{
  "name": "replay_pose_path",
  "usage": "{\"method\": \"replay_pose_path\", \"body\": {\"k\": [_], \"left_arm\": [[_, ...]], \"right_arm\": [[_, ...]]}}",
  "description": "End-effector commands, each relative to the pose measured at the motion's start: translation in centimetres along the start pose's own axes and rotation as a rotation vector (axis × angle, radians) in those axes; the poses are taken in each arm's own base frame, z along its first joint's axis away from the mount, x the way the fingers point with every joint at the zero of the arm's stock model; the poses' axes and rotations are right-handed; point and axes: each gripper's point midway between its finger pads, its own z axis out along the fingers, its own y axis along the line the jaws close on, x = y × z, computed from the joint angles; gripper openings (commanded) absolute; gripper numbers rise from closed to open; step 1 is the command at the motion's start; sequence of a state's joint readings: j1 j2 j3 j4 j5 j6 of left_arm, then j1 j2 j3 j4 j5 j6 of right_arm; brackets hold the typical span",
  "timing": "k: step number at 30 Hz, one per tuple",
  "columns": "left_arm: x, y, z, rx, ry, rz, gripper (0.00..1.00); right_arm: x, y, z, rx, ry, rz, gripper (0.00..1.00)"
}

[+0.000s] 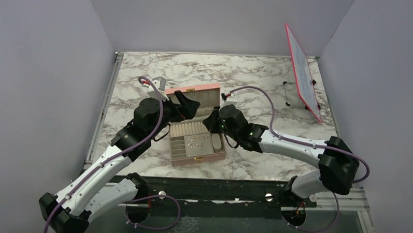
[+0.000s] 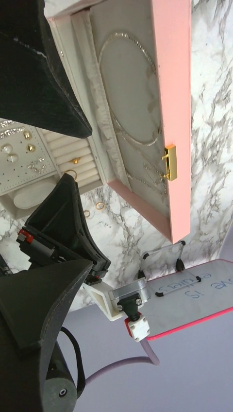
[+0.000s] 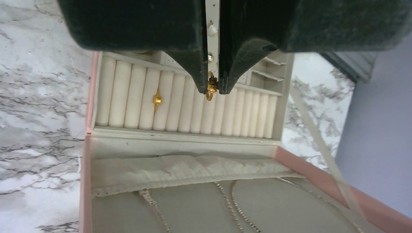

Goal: Organize the mixed jewelry

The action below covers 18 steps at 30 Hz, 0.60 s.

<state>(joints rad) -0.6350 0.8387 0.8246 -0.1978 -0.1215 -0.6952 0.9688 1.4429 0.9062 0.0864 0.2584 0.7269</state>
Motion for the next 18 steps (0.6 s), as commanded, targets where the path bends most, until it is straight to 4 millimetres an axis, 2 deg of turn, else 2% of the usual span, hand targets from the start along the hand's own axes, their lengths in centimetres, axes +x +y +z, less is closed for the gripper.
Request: {"method": "replay_pose_path", "body": {"k": [1, 13, 18], "left_arm": [[-2.1, 0.6, -1.0, -0.044, -0.076, 0.042, 0.96], [-2.2, 1.8, -1.5, -0.089, -0.097, 0.052, 0.95], [-2.1, 1.8, -1.5, -0.092, -0.096, 0.052, 0.95]], "right_arm": [[-0.2, -1.9, 0.9, 0.151, -0.038, -0.093, 0.06], [1.5, -2.5, 3.3, 0.238, 0.007, -0.137, 0.06], [2.2, -2.9, 3.6, 0.258, 0.026, -0.141, 0.06]]}}
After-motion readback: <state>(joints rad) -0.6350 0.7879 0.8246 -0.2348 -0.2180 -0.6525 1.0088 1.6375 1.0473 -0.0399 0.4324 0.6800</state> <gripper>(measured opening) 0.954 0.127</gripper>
